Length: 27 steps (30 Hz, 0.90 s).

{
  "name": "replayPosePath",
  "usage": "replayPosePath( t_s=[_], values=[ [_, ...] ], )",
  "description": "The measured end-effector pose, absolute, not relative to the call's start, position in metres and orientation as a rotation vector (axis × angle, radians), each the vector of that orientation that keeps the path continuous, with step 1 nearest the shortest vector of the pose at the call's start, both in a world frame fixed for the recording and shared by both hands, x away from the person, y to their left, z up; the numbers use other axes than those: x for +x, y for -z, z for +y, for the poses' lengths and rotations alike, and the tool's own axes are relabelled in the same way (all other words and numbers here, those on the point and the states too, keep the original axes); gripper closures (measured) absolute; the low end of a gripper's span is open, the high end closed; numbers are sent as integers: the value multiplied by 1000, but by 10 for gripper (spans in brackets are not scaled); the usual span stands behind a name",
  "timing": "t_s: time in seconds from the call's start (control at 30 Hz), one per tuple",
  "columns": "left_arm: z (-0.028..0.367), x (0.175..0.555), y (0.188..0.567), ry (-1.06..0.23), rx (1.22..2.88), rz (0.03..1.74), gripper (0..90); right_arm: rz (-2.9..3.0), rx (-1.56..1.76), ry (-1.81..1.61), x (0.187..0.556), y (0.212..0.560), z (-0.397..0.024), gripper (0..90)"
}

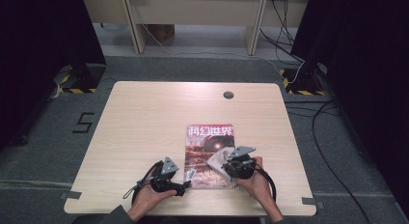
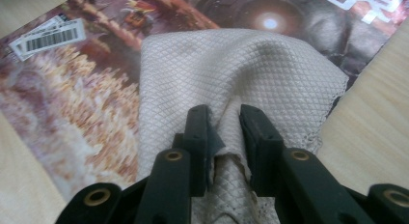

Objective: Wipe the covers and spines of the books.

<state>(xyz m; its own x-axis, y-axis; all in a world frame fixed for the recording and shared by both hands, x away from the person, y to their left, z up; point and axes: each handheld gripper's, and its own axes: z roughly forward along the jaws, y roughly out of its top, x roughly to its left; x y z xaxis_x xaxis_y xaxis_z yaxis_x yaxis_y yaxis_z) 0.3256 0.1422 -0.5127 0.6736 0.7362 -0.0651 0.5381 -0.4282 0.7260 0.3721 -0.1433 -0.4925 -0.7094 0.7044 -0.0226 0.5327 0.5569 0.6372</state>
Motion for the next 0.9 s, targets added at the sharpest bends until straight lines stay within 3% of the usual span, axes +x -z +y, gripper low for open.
replayPosePath(
  t_s=[0.9],
  values=[
    [142,325,514,-341,2141,978,154,2404,1162,-853,455,493,-141,735]
  ],
)
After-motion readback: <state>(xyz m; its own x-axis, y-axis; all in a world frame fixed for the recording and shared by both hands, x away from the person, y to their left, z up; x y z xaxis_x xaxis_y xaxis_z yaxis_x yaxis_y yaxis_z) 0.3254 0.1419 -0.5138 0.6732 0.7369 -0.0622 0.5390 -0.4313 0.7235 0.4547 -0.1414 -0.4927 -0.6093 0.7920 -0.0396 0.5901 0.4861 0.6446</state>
